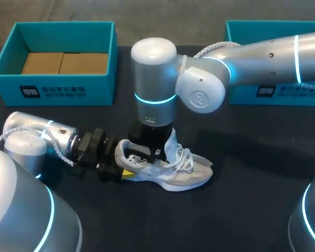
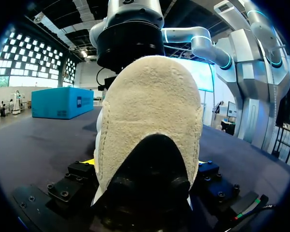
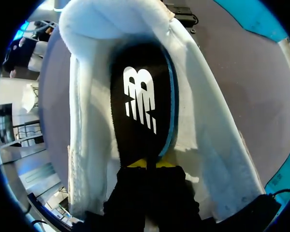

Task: Take the shoe out of the shoebox, open the shoe tongue, remove and reinsert the insole, then place the shoe into the shoebox

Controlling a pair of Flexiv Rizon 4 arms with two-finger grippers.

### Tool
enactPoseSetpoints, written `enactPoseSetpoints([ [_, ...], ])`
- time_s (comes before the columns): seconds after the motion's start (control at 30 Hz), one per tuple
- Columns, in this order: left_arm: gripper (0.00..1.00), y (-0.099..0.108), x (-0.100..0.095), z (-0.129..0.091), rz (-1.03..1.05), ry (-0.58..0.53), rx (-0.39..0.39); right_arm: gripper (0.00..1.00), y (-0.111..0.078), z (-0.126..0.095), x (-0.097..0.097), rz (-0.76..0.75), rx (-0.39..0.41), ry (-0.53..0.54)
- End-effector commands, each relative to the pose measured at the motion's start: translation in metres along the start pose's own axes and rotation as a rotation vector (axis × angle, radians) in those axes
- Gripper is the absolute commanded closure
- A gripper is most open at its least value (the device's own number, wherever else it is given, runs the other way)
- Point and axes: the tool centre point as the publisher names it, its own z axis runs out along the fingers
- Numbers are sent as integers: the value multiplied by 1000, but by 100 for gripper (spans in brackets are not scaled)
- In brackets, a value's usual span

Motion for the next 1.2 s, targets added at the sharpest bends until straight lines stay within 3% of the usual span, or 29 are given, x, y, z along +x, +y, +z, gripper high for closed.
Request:
enactPoseSetpoints([
  [0.03,100,0,-2,1,-1,-4,-1,100,4,32,12,-2,-1,4],
  [0.7,100,0,-2,1,-1,-4,-1,100,0,-25,17,-86,-214,-156],
  [1.2,100,0,-2,1,-1,-4,-1,100,7,-39,3,-133,-352,-202],
])
